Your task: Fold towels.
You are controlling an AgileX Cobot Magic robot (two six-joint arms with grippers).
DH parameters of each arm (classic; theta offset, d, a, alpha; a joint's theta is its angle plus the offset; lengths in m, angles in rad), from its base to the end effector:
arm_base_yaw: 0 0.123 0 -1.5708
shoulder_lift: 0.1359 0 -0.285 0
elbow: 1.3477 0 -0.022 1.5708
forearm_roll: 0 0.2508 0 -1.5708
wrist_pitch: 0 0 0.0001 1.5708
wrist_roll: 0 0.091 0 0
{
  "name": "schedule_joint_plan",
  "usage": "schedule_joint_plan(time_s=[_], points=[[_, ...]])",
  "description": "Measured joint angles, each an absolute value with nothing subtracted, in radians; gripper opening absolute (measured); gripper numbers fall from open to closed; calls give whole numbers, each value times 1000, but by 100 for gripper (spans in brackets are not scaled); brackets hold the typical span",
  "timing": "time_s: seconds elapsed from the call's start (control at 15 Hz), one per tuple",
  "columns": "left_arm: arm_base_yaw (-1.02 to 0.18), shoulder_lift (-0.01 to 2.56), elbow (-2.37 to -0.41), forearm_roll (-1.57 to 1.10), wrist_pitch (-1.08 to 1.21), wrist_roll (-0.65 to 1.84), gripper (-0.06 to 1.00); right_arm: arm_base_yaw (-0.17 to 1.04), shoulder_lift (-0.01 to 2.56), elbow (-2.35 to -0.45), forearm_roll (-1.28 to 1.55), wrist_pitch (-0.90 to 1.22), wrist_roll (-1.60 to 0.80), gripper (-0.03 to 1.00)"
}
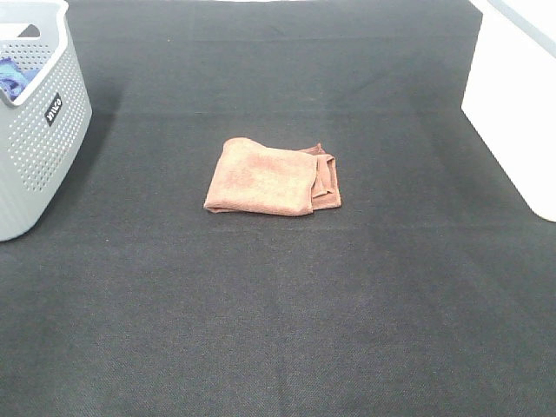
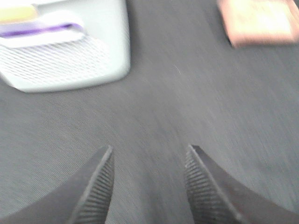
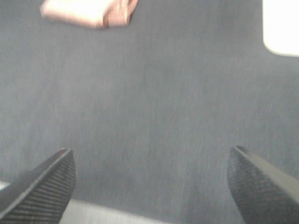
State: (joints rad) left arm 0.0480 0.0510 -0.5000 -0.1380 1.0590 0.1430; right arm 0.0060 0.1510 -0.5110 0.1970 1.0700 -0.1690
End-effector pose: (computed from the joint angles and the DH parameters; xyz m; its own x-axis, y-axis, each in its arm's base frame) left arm 0.0033 -0.0108 0.2781 -0.4896 0.0510 -0.8705 0.0934 0.9956 0.0059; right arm 0.0164 0.0157 0.2802 -0.5643 -0.0757 -0.8221 -0.1881 0.9814 0.0388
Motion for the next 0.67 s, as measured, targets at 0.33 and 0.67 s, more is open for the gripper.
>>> schedule_joint_plan(time_s=[0.33,0.67], points=[[50,-6,-500,-139,1058,143,47,-21,-2,-511,217,1071,-169,83],[50,-6,-500,-139,1058,143,47,-21,-3,-511,229,1071,-169,83]])
